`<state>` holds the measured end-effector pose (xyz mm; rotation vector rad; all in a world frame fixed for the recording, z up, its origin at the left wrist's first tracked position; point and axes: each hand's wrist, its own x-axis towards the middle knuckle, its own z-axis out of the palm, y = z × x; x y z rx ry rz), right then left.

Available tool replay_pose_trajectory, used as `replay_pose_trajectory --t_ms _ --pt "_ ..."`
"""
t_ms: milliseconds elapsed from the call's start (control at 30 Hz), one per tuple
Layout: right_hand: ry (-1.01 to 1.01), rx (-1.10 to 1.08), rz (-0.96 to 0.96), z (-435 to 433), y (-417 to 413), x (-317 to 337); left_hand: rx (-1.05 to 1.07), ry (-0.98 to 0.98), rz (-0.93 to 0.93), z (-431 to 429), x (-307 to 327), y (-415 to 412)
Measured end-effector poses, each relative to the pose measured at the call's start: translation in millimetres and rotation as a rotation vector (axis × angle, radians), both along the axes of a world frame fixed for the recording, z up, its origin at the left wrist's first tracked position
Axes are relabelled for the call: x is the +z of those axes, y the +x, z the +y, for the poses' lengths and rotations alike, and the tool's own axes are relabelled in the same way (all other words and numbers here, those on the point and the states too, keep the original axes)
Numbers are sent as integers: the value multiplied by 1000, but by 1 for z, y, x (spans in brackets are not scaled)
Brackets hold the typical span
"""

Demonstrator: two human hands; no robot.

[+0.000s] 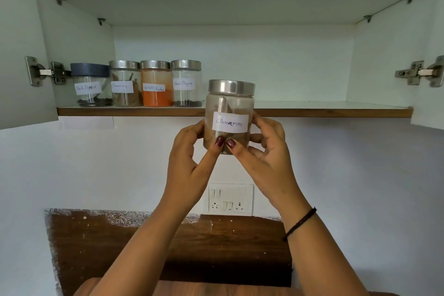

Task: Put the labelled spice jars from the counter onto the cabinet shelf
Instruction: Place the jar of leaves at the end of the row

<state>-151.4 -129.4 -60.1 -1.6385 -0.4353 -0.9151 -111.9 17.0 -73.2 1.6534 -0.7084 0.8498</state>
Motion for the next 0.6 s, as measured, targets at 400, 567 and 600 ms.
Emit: replay_pose_trajectory --t_ms 400,567,600 --pt "-91 -37 -57 -8 35 47 20 10 -75 -9 46 32" --pt "-133 -82 -34 -10 54 57 73 43 -83 -12 55 48" --pt "-141 -87 -28 -11 57 59 85 49 -87 -12 56 51"
